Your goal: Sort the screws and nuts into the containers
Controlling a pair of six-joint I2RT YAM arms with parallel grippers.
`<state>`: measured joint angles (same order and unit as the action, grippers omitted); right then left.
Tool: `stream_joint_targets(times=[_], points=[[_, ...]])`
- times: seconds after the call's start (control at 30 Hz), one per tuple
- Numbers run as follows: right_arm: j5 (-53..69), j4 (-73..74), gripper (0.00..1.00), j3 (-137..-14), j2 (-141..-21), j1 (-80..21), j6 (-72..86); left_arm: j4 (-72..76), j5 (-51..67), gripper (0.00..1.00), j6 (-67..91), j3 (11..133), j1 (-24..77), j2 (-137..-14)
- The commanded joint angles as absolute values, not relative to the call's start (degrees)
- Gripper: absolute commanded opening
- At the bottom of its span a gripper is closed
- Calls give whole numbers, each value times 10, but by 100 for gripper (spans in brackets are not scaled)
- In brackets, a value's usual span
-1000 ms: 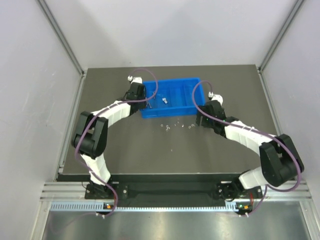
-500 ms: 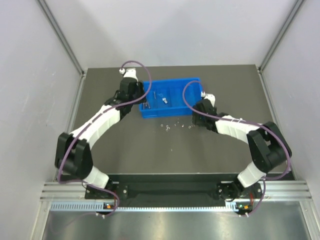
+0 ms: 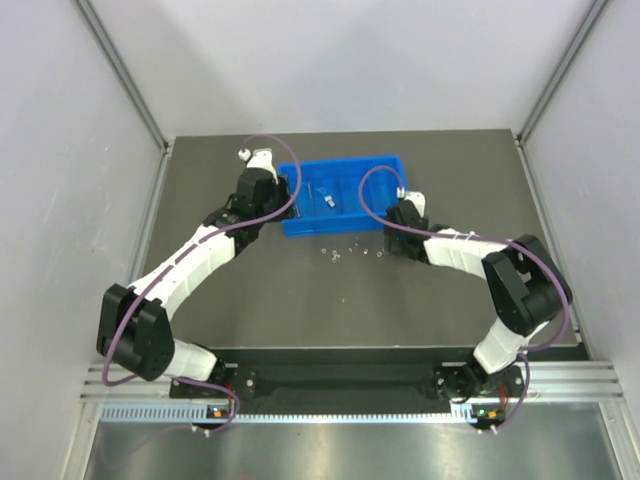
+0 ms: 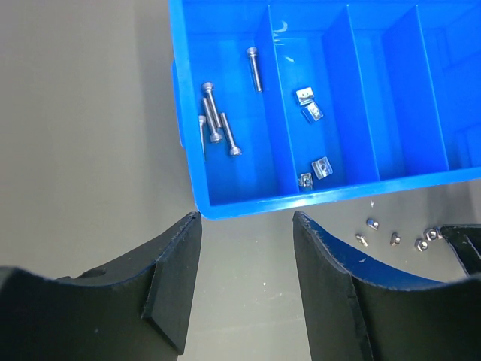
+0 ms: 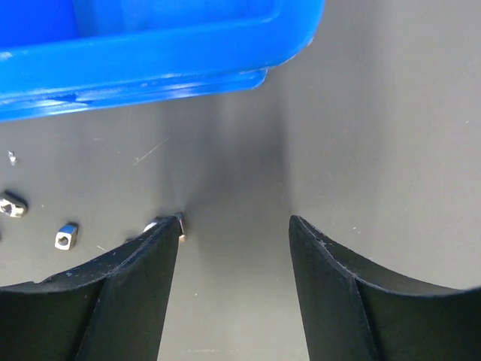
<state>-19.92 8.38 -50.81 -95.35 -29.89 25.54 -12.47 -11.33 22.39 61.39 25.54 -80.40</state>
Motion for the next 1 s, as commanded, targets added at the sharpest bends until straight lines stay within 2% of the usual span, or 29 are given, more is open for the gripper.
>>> stream_joint_targets(times=[0.0, 0.53, 0.73, 0.97], points=[[-216, 81, 61, -538, -962, -311, 250, -114, -106, 57, 228, 615, 256, -797], [-235, 104, 58, -524, -950, -321, 258, -127, -107, 57, 221, 619, 268, -798], [-275, 132, 58, -493, -924, -316, 269, -150, -153, 57, 207, 629, 336, -802], [-256, 129, 59, -466, -884, -304, 270, -149, -162, 56, 218, 645, 396, -824]])
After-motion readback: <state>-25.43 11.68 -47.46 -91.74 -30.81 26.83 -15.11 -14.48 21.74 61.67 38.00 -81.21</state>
